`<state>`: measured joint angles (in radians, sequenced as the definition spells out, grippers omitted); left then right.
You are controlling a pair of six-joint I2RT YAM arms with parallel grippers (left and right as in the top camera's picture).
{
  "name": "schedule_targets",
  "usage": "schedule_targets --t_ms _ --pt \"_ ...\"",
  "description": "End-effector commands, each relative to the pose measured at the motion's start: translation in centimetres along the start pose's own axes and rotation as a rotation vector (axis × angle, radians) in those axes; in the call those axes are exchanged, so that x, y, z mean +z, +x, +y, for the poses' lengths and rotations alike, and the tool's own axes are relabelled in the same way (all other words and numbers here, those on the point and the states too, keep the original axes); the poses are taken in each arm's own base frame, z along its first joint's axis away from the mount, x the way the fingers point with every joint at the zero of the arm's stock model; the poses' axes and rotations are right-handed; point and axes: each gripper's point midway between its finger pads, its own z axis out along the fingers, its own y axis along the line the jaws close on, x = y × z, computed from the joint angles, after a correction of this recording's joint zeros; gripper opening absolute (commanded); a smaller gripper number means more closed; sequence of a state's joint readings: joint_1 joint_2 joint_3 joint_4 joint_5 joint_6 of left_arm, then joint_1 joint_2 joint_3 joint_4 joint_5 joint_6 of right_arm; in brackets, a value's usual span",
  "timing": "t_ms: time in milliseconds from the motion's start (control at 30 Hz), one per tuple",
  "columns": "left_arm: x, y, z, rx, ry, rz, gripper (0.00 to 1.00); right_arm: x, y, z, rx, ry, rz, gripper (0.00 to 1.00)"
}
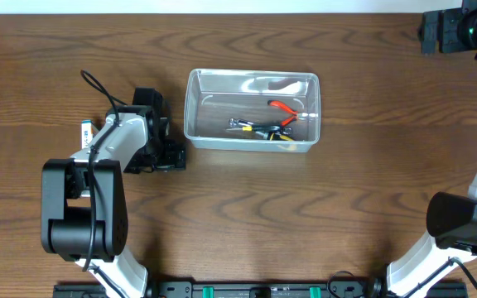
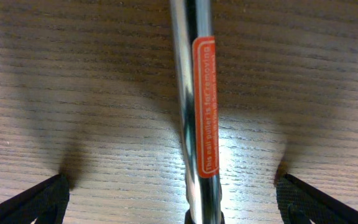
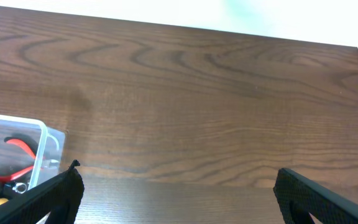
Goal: Pack container
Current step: 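Close the left gripper on the black orange-labelled tool and lift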
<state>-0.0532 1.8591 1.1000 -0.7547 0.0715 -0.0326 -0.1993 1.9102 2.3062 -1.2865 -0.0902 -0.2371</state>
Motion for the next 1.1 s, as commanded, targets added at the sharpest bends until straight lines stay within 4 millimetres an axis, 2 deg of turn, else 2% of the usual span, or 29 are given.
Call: schedule_targets --t_ms 0,300,1067 --pt "1.08 0.35 -1.27 -0.008 0.078 0.033 0.98 -0.12 0.08 -0.01 0.019 -0.005 -0.002 0.99" --pt "1.0 0.4 -2.07 0.017 0.125 0.035 1.0 -0.12 0.08 -0.01 0.019 -0.005 -0.002 0.99" --pt "0.98 0.85 -2.02 0.015 0.123 0.054 0.56 -0.12 0.09 -0.01 0.019 -0.005 -0.001 0.99"
